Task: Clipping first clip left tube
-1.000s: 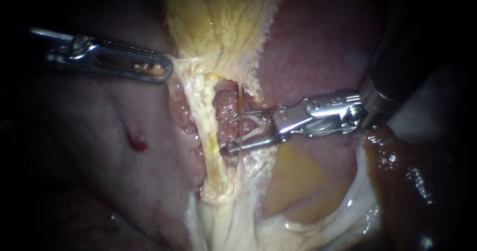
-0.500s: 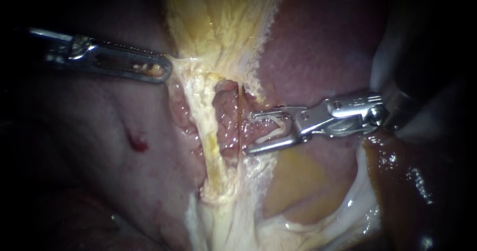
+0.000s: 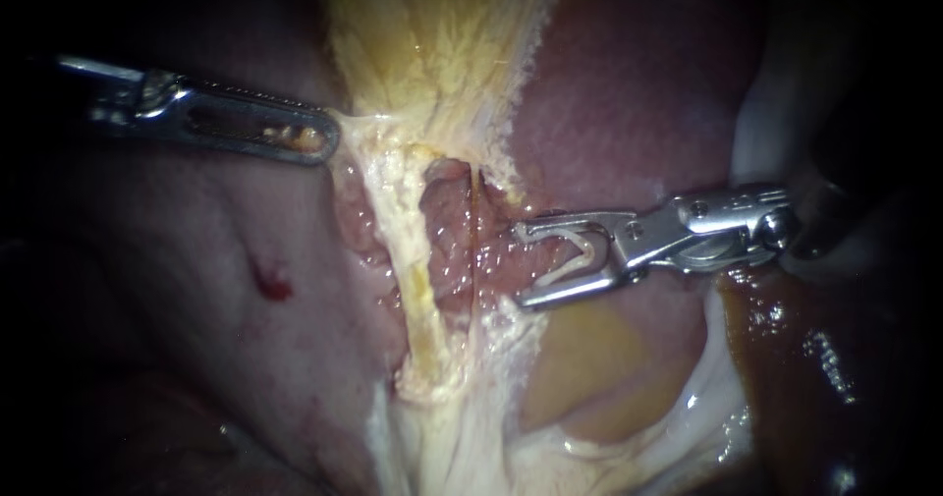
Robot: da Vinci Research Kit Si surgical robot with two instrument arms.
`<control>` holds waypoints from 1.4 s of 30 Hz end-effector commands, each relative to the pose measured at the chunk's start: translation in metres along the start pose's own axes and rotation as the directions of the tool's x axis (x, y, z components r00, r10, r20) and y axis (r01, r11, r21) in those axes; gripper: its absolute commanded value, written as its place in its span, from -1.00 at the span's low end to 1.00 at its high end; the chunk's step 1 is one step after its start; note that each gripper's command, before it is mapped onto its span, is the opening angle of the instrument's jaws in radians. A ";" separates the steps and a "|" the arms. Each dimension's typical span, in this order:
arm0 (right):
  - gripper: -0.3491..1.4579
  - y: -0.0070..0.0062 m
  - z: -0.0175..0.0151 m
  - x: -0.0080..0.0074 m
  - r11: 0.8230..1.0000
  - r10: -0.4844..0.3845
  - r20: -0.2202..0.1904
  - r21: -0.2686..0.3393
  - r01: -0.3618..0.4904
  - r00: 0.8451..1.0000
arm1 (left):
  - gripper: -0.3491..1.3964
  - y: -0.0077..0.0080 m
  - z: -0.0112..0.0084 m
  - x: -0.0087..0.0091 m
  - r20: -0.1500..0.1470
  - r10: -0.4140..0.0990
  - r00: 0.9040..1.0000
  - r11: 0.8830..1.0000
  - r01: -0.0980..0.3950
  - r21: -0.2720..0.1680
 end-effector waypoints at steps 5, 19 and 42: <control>-0.08 -0.0013 0.0010 0.0008 1.000 -0.001 0.001 0.002 0.001 1.000 | -1.00 0.0000 0.0000 0.0000 0.000 0.000 1.000 1.000 0.000 0.000; -0.07 -0.0042 0.0034 0.0033 1.000 -0.003 -0.002 0.016 0.003 1.000 | -1.00 0.0000 0.0000 0.0000 0.000 0.000 1.000 1.000 0.000 0.000; -0.07 -0.0040 0.0027 0.0037 1.000 0.001 -0.004 0.018 -0.001 1.000 | -1.00 0.0000 -0.0001 0.0001 0.000 0.000 1.000 1.000 0.000 0.000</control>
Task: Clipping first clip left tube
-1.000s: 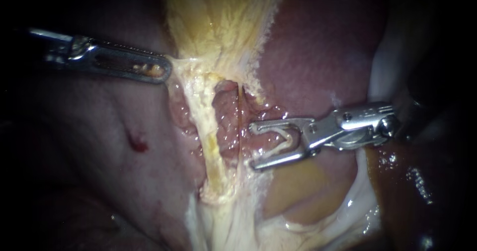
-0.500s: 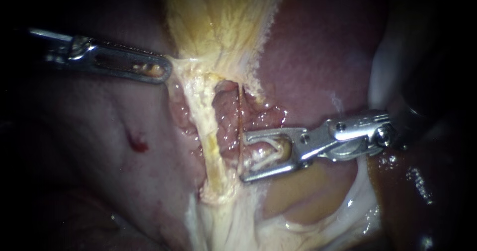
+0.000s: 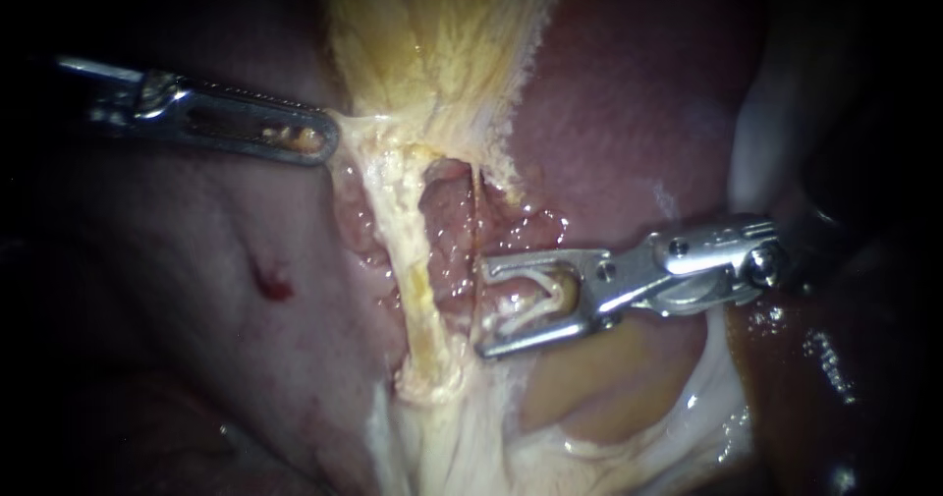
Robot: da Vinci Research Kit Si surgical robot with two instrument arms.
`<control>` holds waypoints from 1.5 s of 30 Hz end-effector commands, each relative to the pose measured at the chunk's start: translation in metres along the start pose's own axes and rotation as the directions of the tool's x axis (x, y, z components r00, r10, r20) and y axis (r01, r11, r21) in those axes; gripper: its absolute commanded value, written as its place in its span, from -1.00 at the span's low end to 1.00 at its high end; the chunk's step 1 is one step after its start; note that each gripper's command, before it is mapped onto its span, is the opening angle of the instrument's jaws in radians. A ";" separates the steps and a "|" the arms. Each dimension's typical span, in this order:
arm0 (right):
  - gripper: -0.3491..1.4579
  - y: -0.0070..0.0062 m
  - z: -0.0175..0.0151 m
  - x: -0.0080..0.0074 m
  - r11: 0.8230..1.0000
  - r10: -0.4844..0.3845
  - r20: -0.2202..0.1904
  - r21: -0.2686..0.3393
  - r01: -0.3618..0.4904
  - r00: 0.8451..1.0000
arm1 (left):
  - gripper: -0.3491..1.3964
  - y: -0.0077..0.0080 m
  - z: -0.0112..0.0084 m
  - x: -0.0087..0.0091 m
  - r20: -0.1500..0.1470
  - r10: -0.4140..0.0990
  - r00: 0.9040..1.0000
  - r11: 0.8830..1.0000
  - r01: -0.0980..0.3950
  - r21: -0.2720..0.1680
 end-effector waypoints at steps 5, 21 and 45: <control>-0.07 0.0007 -0.0010 -0.0007 1.000 0.001 -0.001 -0.002 -0.001 1.000 | -1.00 0.0000 0.0000 0.0000 0.000 0.000 1.000 1.000 0.000 0.001; -0.07 -0.0009 -0.0009 0.0018 1.000 0.010 -0.005 0.005 -0.010 1.000 | -1.00 0.0000 -0.0001 0.0000 0.000 0.000 1.000 1.000 0.000 0.001; -0.06 -0.0006 0.0042 0.0007 1.000 -0.009 0.003 0.002 0.009 1.000 | -1.00 -0.0002 0.0000 0.0000 0.000 0.000 1.000 1.000 0.000 0.000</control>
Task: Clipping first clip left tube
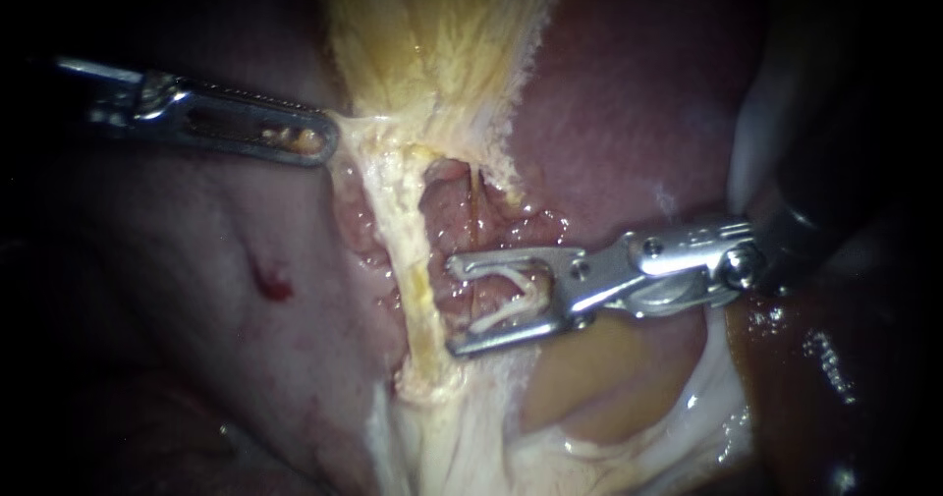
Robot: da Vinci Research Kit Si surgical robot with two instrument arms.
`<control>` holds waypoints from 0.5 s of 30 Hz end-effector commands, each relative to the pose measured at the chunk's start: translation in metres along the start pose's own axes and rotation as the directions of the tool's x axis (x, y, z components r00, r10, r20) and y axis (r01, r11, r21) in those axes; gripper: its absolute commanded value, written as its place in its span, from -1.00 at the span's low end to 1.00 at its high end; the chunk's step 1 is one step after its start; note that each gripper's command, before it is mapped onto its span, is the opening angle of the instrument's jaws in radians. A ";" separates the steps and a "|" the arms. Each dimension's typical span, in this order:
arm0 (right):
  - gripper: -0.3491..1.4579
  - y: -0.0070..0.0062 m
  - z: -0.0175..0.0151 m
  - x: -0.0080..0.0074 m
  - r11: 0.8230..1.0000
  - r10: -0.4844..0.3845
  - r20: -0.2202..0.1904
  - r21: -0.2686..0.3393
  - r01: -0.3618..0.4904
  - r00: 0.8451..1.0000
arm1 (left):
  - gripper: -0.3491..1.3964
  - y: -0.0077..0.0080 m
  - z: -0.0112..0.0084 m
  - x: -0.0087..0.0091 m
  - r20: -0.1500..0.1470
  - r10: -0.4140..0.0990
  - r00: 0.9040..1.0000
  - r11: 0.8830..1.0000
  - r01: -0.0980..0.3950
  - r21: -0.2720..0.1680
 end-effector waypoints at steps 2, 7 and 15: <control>-0.06 0.0002 0.0006 -0.0004 1.000 -0.005 0.002 0.005 0.005 1.000 | -1.00 0.0000 0.0000 0.0000 0.000 0.000 1.000 1.000 0.000 -0.001; -0.06 0.0006 0.0023 -0.0013 1.000 -0.006 0.007 0.016 0.006 1.000 | -1.00 0.0000 0.0001 0.0000 0.000 0.000 1.000 1.000 0.000 -0.002; -0.06 0.0007 0.0042 -0.0015 0.998 0.015 -0.022 0.057 -0.013 1.000 | -1.00 -0.0002 0.0003 -0.0001 0.001 -0.001 1.000 1.000 0.001 -0.003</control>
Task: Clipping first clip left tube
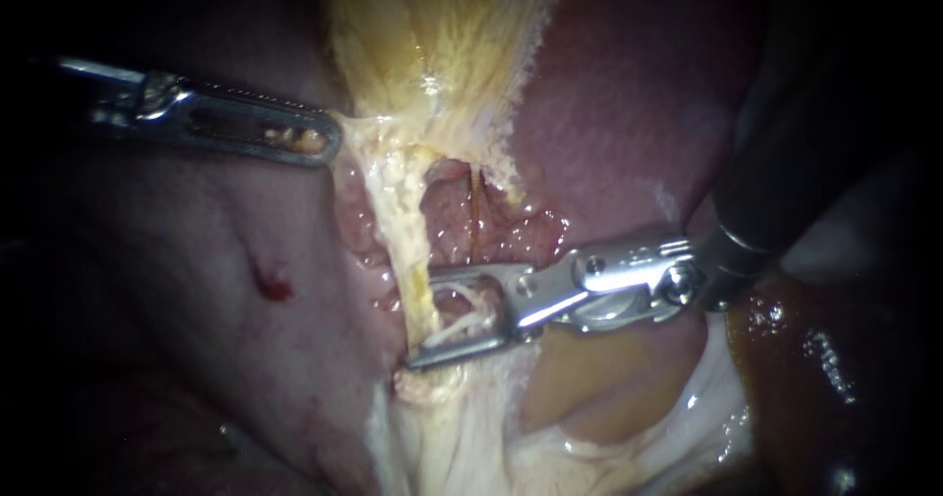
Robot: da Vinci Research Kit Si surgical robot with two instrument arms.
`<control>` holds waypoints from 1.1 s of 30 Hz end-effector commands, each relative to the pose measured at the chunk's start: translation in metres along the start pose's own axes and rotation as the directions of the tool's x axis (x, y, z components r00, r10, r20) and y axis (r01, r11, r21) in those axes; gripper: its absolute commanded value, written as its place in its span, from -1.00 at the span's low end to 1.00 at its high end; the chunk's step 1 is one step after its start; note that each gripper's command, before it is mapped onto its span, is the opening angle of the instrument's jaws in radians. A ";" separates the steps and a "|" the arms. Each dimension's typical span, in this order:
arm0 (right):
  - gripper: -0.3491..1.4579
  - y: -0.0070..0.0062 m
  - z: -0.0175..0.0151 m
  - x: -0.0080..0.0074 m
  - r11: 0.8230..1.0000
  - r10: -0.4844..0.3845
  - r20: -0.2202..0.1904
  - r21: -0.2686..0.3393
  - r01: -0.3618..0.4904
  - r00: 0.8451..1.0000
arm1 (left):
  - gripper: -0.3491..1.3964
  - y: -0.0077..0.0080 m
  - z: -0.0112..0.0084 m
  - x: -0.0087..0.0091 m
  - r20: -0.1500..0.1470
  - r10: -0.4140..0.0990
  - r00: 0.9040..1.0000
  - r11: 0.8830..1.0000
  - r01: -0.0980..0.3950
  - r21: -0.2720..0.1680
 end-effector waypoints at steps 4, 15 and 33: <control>-0.06 -0.0006 0.0004 0.0004 0.999 0.020 -0.044 0.034 -0.018 0.999 | -1.00 0.0000 0.0001 0.0000 0.000 -0.001 1.000 1.000 0.001 -0.001; -0.07 -0.0021 0.0023 0.0016 0.993 0.026 -0.073 0.115 -0.018 0.997 | -1.00 -0.0001 0.0005 -0.0002 0.001 -0.002 1.000 1.000 0.002 -0.003; -0.07 -0.0009 0.0053 0.0012 0.992 0.029 -0.066 0.121 -0.021 0.997 | -1.00 -0.0005 0.0013 -0.0005 0.003 0.002 1.000 1.000 -0.002 -0.007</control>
